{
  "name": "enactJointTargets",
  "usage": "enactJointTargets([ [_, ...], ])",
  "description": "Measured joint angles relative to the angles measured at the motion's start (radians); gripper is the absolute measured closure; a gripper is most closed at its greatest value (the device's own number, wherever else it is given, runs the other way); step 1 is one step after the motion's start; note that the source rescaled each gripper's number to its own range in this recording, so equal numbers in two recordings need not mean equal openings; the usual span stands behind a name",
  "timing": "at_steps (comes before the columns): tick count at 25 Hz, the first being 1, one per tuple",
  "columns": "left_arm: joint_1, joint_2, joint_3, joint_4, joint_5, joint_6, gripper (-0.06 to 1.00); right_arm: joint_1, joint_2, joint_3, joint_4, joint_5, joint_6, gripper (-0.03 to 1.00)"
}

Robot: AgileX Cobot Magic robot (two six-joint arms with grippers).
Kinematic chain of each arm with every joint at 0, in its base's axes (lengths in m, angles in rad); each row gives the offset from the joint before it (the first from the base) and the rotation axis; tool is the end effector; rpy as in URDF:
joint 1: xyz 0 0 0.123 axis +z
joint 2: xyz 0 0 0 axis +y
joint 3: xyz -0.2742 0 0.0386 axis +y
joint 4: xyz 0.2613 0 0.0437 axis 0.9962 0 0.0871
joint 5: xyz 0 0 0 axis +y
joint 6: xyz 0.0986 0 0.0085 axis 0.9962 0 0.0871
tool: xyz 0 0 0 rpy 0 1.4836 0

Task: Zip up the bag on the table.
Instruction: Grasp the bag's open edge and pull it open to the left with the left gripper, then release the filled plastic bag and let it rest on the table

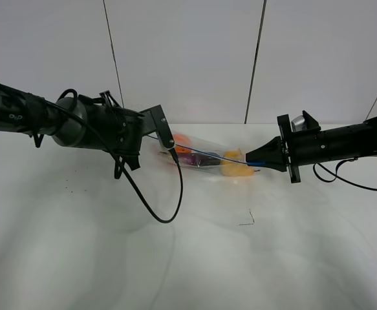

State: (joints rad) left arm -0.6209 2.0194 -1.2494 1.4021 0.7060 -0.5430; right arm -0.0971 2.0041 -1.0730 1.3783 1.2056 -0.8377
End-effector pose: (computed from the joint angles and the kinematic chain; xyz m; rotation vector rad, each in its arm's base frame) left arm 0.3811 -0.1947 0.1470 1.2670 1.9606 0.9165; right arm 0.3585 0.0563 0.1340 0.1970 2.4931 1.6510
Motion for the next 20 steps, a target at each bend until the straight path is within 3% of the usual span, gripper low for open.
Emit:
enactJointTargets([
  [2,0.011,0.000,0.000,-0.009,0.039,-0.004,0.58,0.000,0.000,0.000,-0.008,0.000,0.000,0.97],
  [5,0.012,0.000,0.000,-0.020,0.044,-0.023,0.40,0.000,0.000,0.000,-0.010,0.001,0.000,0.97],
  [15,0.003,0.000,0.000,-0.021,0.084,0.018,0.31,0.000,0.000,0.000,-0.010,0.001,-0.008,0.97],
  [20,-0.013,0.000,0.000,-0.056,0.079,0.112,0.04,0.000,0.000,0.000,-0.010,0.001,-0.010,0.97],
])
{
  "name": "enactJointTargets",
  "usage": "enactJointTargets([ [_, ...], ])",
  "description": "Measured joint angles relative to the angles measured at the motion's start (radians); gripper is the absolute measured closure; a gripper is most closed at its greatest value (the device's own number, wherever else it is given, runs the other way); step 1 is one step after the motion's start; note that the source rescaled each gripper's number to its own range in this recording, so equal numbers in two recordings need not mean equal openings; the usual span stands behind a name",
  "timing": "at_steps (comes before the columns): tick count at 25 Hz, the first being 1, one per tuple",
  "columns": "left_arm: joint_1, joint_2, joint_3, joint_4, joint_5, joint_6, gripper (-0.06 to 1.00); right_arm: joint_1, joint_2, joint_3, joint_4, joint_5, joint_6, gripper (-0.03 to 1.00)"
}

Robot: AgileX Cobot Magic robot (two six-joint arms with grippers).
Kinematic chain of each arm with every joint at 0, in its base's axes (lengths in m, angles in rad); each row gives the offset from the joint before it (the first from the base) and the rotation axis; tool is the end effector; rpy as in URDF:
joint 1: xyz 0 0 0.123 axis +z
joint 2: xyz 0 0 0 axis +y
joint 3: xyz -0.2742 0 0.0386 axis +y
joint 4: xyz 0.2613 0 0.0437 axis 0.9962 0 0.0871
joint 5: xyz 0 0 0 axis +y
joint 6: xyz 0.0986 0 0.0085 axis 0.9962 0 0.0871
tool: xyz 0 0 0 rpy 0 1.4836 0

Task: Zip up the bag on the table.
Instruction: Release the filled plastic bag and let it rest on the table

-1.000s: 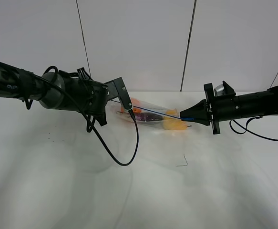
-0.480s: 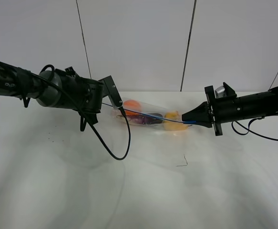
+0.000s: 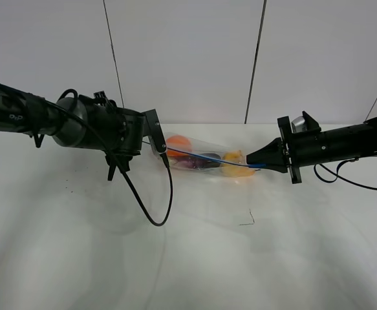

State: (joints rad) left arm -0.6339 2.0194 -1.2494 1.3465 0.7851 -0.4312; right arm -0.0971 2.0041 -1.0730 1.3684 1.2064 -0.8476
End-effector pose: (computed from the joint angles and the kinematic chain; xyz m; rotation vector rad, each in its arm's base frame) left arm 0.3757 -0.1914 0.1466 1.3332 1.9797 1.0198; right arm 0.3578 0.0562 0.1335 0.1747 2.4991 1.6429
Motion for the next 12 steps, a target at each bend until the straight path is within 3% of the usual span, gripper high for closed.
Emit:
enactJointTargets([
  [4,0.000,0.000,0.000,-0.015,-0.008,0.009,-0.04,0.000,0.000,0.000,0.000,0.000,0.000,0.97],
  [12,0.000,0.000,0.000,-0.042,-0.016,-0.010,-0.05,0.000,0.000,0.000,0.000,0.000,-0.001,0.97],
])
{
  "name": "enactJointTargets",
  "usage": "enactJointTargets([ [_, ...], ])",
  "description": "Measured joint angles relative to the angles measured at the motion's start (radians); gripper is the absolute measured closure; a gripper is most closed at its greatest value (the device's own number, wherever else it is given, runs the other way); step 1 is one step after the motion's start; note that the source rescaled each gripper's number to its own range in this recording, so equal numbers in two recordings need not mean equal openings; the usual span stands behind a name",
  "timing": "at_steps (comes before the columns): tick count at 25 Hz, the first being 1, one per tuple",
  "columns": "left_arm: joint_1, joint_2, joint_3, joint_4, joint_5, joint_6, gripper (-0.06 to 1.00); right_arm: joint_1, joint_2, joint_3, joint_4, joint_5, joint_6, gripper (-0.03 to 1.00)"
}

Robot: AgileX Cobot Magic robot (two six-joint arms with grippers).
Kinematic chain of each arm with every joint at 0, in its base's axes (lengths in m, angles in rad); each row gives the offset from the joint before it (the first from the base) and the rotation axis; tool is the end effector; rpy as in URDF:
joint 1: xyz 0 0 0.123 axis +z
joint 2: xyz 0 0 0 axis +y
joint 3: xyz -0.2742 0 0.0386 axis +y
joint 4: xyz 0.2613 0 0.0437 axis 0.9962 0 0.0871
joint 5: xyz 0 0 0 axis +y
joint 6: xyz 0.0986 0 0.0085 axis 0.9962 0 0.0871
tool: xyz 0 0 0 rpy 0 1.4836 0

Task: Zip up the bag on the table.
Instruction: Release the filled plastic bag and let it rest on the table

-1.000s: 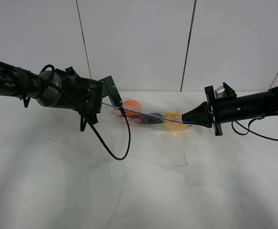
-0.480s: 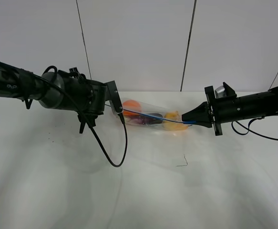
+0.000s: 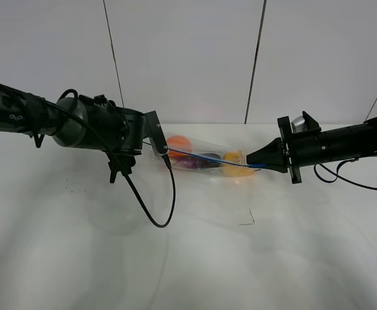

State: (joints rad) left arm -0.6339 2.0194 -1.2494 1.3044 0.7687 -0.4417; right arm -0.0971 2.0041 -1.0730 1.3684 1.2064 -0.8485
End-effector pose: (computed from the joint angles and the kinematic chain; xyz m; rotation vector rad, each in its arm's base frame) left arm 0.3741 -0.1925 0.1439 1.3060 2.0222 0.9698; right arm 0.3578 0.0562 0.1335 0.1736 2.4988 1.6426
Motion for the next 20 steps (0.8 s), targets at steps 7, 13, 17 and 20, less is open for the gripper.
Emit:
enactJointTargets([
  [7,0.000,0.000,-0.015,-0.001,0.002,-0.120,-0.05,0.000,0.000,0.000,0.000,0.000,0.000,0.97],
  [13,0.000,0.000,-0.015,-0.002,0.065,-0.126,-0.05,0.000,0.000,0.000,0.000,0.000,-0.004,0.97],
  [17,0.013,-0.016,-0.015,-0.069,0.079,-0.140,-0.05,0.000,0.000,0.000,0.000,0.000,-0.007,0.97],
  [20,0.057,-0.077,-0.015,-0.207,0.021,-0.141,-0.05,0.000,0.000,0.000,0.000,0.000,-0.011,0.97],
])
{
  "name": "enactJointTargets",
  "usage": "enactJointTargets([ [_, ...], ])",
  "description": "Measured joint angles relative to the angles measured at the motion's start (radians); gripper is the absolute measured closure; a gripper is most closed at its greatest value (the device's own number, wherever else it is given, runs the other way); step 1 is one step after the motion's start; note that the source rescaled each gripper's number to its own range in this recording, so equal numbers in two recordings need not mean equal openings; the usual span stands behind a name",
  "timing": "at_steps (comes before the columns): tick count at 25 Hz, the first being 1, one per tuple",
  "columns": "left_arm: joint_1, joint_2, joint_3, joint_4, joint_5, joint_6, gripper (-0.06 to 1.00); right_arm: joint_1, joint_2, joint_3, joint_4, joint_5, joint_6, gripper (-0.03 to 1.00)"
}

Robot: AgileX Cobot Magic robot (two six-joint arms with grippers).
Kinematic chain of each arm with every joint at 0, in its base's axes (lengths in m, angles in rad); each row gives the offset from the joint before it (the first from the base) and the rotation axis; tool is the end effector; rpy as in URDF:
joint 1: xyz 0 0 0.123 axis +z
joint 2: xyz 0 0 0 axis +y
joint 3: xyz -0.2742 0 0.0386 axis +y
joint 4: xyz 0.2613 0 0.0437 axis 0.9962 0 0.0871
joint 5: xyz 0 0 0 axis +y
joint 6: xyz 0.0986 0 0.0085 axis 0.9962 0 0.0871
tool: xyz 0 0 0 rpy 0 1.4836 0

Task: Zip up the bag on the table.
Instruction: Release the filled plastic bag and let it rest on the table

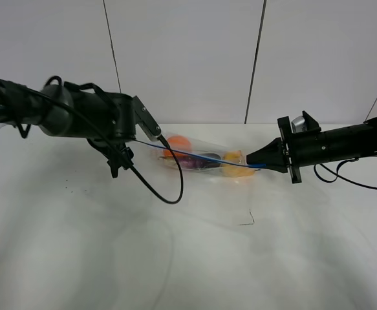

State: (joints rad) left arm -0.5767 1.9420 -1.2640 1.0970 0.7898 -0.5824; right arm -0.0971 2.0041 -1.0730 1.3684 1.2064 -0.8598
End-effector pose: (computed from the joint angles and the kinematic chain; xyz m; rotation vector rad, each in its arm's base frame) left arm 0.3747 -0.1690 0.1692 0.8751 2.2701 0.7828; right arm 0.3578 0.0562 0.1335 0.1592 2.4952 1.6383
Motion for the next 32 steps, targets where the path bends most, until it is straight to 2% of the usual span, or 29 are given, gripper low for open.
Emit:
enactJointTargets([
  [3,0.076,-0.090,0.000,-0.185,-0.051,0.013,-0.05,0.000,0.000,0.000,0.000,0.000,-0.008,0.97],
  [5,0.137,-0.150,0.000,-0.319,-0.069,0.058,-0.05,0.000,0.000,0.000,0.000,0.000,-0.015,0.97],
  [7,0.210,-0.213,0.000,-0.479,-0.071,0.142,-0.05,0.000,0.000,0.000,-0.004,0.000,-0.018,0.97],
  [10,0.320,-0.294,0.000,-0.770,-0.055,0.332,-0.05,0.000,0.000,0.000,-0.021,-0.001,-0.020,0.97],
  [12,0.391,-0.345,0.000,-0.919,-0.029,0.441,-0.05,0.000,0.000,0.000,-0.038,-0.001,-0.021,0.97],
  [14,0.461,-0.388,0.000,-1.019,0.002,0.528,-0.05,0.000,0.000,0.000,-0.045,-0.001,-0.022,0.97],
  [17,0.539,-0.457,0.011,-1.071,0.031,0.614,-0.05,0.000,0.000,0.000,-0.045,-0.001,-0.022,0.97],
  [21,0.607,-0.570,0.084,-1.076,0.051,0.663,-0.05,0.000,0.000,0.000,-0.047,-0.001,-0.022,0.97],
  [24,0.620,-0.655,0.166,-1.077,0.052,0.700,-0.05,0.000,0.000,0.000,-0.047,-0.001,-0.022,0.97],
  [32,0.620,-0.895,0.394,-1.081,0.045,0.710,-0.05,0.000,0.000,0.000,-0.048,-0.001,-0.040,0.97],
])
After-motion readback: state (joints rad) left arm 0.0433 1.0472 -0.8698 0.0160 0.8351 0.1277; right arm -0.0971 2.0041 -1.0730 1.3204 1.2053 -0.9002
